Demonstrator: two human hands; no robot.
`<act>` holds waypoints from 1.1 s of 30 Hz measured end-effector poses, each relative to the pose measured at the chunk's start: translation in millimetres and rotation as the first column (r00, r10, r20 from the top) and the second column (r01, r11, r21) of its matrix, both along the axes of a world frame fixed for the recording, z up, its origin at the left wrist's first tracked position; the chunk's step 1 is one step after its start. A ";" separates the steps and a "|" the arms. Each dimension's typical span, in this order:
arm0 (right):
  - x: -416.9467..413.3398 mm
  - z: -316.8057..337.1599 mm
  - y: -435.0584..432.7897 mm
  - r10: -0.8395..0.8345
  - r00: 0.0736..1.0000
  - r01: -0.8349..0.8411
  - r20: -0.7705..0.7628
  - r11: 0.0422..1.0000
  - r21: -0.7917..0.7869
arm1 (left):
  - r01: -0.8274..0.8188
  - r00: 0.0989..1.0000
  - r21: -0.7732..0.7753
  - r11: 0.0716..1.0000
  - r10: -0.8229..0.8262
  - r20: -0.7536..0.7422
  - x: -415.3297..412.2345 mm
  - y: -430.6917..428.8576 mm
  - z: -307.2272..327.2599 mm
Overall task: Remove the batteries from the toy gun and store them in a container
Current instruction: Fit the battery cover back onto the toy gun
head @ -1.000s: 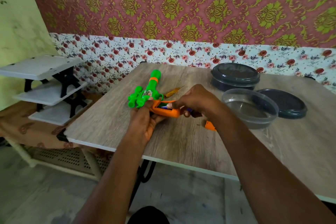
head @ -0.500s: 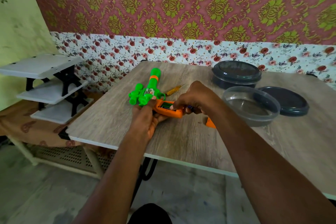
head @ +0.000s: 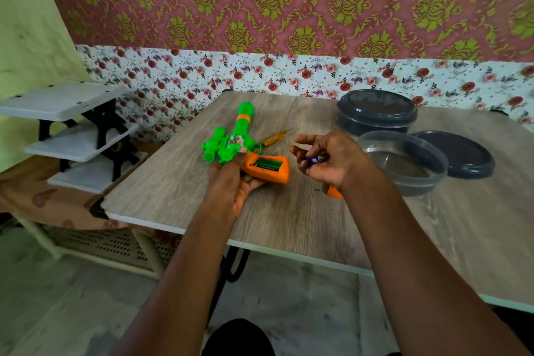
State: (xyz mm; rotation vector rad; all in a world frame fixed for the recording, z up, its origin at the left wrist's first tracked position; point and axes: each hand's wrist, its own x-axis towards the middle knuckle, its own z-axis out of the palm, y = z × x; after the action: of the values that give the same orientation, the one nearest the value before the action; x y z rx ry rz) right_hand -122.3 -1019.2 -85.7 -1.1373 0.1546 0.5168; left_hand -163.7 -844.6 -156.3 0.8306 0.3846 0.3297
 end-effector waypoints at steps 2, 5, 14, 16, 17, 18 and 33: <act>1.3 0.1 -0.9 0.029 0.999 -0.030 0.025 0.999 0.040 | 0.006 1.000 0.004 1.000 -0.006 -0.001 -0.2 -0.9 1.2; 1.5 -2.7 3.0 0.010 0.994 -0.019 0.107 0.996 0.084 | 0.004 1.000 0.002 1.000 -0.004 0.000 0.5 -0.5 0.8; 7.5 -20.3 10.1 -0.183 0.910 0.215 0.371 0.976 -0.046 | 0.003 1.000 0.021 1.000 -0.003 -0.001 -1.0 -1.6 2.3; 7.5 -23.1 7.3 -0.148 0.898 0.213 0.414 0.970 -0.116 | 0.003 1.000 0.024 1.000 -0.003 -0.002 -0.9 -1.6 2.3; 6.1 -25.0 6.5 -0.110 0.889 0.202 0.445 0.965 -0.165 | 0.001 1.000 0.022 1.000 -0.001 -0.006 -0.7 -1.5 2.1; 4.2 -27.5 6.3 -0.070 0.874 0.196 0.481 0.956 -0.216 | -0.001 1.000 0.022 1.000 0.001 -0.012 -0.6 -1.2 1.9; -0.9 -39.1 9.1 0.062 0.590 0.115 0.805 0.981 -0.159 | -0.008 1.000 0.074 0.997 0.009 -0.013 -3.0 -2.9 0.3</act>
State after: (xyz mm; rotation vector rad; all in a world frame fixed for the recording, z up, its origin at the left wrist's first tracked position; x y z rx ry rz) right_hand -123.2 -1010.2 -124.8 -1.4660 -0.6012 -0.1012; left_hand -166.7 -847.5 -156.0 0.9039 0.3899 0.3478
